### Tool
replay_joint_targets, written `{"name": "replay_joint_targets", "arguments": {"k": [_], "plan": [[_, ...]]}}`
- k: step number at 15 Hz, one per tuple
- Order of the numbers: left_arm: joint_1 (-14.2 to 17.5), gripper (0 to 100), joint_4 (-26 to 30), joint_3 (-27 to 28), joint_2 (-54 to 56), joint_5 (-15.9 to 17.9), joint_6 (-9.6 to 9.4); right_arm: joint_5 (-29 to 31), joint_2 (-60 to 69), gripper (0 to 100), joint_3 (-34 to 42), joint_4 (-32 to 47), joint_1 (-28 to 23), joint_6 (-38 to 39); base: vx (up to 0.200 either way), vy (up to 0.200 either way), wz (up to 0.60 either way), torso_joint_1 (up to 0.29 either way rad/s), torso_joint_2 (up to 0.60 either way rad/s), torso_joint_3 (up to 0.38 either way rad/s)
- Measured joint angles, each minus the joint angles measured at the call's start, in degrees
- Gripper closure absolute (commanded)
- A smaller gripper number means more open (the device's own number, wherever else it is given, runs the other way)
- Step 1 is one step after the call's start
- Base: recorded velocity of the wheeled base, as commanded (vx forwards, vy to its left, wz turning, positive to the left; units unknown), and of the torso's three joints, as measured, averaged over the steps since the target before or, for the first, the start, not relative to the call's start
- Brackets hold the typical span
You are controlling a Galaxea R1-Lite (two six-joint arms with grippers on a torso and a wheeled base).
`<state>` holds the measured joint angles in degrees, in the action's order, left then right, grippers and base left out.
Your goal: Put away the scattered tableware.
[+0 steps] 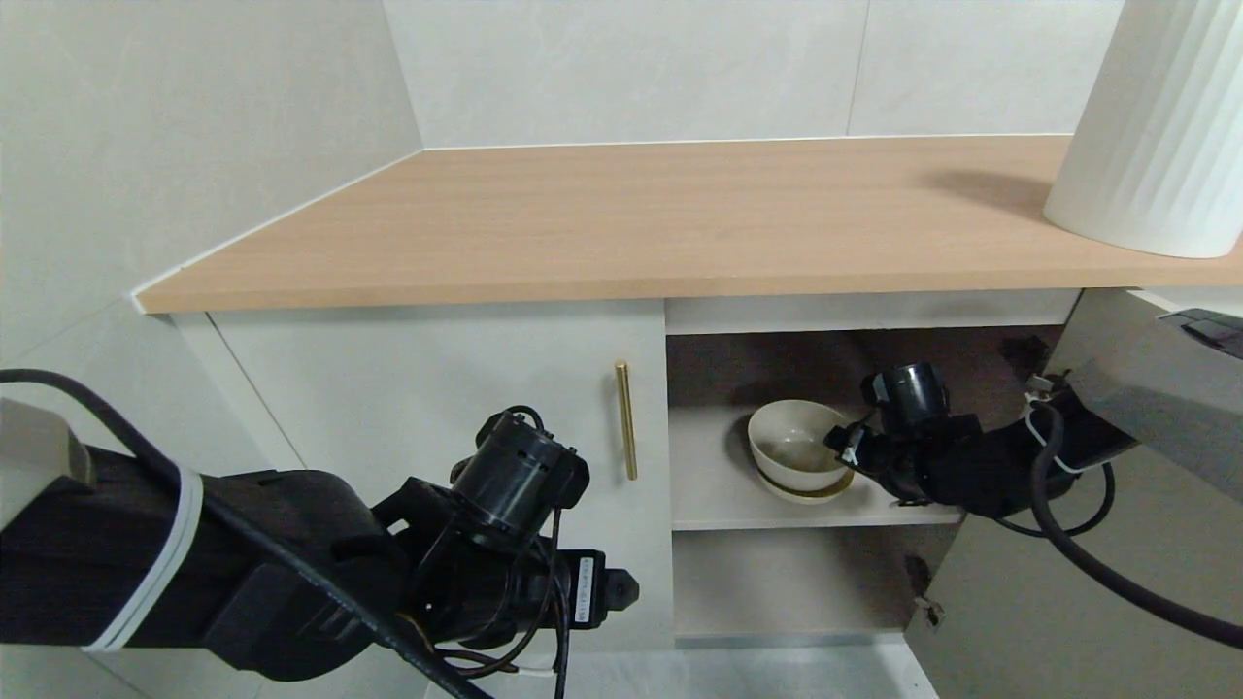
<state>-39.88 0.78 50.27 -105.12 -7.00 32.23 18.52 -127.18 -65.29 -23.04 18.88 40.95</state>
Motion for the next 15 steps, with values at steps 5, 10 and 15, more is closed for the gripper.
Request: {"name": "replay_joint_targets", "arguments": {"k": [5, 10, 15], "plan": [[0.49, 0, 0.28, 0.07, 2.86, -0.99, -0.29, -2.35, 5.30, 0, 4.57, 0.05, 0.60, -1.10, 0.000, 0.000, 0.00, 0.000, 0.00, 0.000], [4.51, 0, 3.54, -0.06, 12.75, -1.84, -3.06, -8.03, 20.80, 0, 14.36, 1.62, 3.28, -7.03, 0.000, 0.000, 0.00, 0.000, 0.00, 0.000], [5.32, 0, 8.24, -0.96, 21.82, -1.87, -3.50, -14.53, 35.95, 0, 20.11, 14.75, 7.70, -9.29, 0.000, 0.000, 0.00, 0.000, 0.00, 0.000]]}}
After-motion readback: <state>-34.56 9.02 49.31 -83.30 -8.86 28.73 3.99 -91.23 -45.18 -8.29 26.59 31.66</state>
